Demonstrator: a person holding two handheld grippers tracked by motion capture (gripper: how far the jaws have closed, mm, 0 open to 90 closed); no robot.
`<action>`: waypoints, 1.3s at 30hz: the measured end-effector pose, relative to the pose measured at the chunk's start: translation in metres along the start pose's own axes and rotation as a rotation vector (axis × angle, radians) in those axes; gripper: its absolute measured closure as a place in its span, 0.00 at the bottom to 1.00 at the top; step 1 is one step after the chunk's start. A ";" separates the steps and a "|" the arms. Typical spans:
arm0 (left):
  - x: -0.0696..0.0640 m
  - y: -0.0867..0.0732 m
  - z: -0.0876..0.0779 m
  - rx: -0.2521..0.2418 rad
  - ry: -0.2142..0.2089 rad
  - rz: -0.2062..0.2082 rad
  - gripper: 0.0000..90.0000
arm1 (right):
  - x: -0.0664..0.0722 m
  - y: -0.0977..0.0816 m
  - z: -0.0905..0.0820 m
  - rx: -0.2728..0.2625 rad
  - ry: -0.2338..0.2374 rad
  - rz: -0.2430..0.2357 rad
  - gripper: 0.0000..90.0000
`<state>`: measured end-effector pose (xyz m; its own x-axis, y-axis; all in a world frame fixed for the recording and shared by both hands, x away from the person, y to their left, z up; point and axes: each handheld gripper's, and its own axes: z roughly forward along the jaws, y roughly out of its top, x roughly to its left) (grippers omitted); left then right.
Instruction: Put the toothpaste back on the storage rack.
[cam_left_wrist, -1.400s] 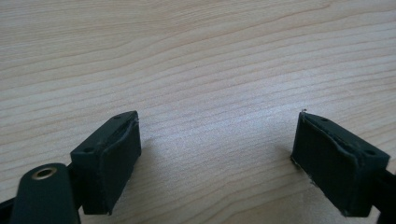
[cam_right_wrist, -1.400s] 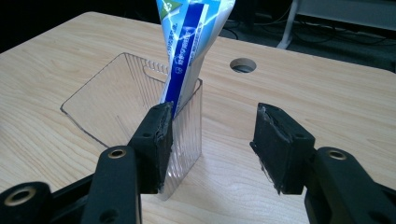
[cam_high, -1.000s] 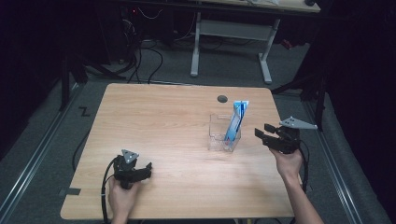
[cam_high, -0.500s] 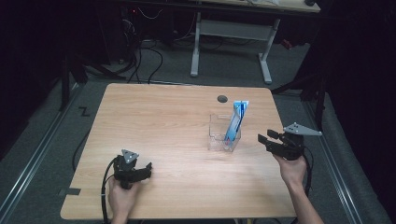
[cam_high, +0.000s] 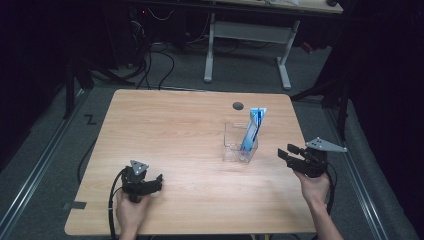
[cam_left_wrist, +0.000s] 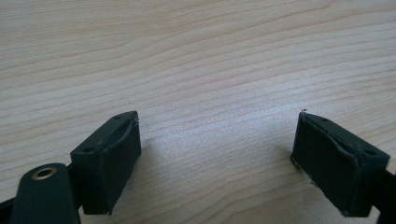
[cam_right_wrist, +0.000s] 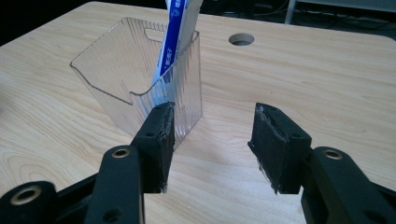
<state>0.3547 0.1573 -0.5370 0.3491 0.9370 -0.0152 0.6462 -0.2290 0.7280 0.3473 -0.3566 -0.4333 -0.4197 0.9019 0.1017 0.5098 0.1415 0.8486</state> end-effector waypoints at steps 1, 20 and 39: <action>0.000 0.000 0.000 0.000 0.000 0.000 0.17 | 0.000 -0.001 0.000 0.001 0.001 0.005 0.55; 0.000 0.000 0.000 0.000 0.000 0.000 0.17 | -0.002 -0.021 0.004 0.008 -0.002 0.033 0.54; 0.000 0.000 0.000 0.001 0.000 0.001 0.17 | -0.001 -0.037 0.012 0.029 0.002 0.058 0.55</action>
<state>0.3546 0.1573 -0.5370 0.3499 0.9367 -0.0146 0.6463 -0.2301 0.7276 0.3386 -0.3578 -0.4709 -0.3899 0.9083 0.1516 0.5547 0.1003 0.8260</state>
